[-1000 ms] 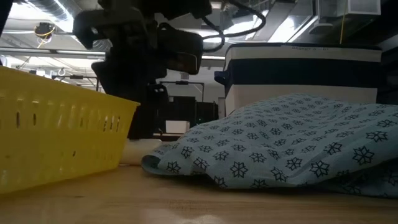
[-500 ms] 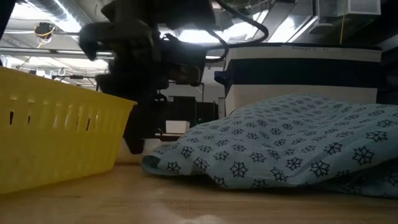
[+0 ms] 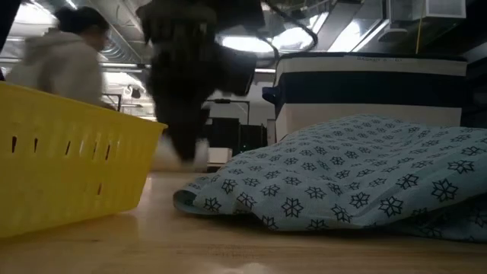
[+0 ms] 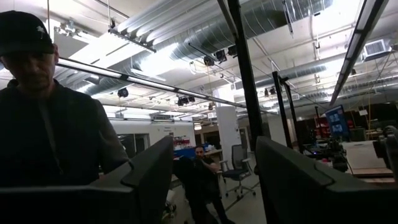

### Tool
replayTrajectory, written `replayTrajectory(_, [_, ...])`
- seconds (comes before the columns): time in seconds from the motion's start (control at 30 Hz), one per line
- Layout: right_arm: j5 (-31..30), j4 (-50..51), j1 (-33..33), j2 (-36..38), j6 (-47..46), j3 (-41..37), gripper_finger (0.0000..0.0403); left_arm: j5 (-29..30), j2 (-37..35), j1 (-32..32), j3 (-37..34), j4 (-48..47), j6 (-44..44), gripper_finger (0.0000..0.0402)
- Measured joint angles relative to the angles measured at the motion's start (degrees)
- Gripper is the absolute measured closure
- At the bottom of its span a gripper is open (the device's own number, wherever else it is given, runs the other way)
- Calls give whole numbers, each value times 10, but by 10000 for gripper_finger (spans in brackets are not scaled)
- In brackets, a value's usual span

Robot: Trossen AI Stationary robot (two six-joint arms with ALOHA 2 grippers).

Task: Pick & Place Medicine items
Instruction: Put the white rolled gauze into the orange bin

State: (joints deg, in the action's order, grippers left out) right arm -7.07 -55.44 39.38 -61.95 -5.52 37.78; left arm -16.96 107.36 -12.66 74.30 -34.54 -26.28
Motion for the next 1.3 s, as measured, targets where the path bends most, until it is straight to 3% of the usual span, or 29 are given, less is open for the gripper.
replayTrajectory(0.13, [0, 1, 0, 0, 0, 0, 172, -24, -48, 25, 0, 0, -14, 372])
replayTrajectory(0.27, [-7, 2, 0, 0, 2, 0, 172, -57, -120, 57, 0, -8, -19, 368])
replayTrajectory(0.5, [-11, 2, 0, 0, 1, 0, 172, -51, -279, 80, 0, -162, -20, 356])
replayTrajectory(0.63, [-11, 2, 0, 0, 3, 0, 172, -28, -364, 54, 0, -287, -57, 356])
replayTrajectory(0.8, [-24, 3, 0, 0, 16, 0, 172, 46, -452, -39, -29, -389, -173, 355])
replayTrajectory(1.03, [-35, 3, 0, 0, 21, 0, 172, 94, -538, -196, -171, -300, -385, 355])
replayTrajectory(1.3, [-46, 2, 0, 0, 18, 0, 172, 118, -539, -295, -330, -108, -532, 355])
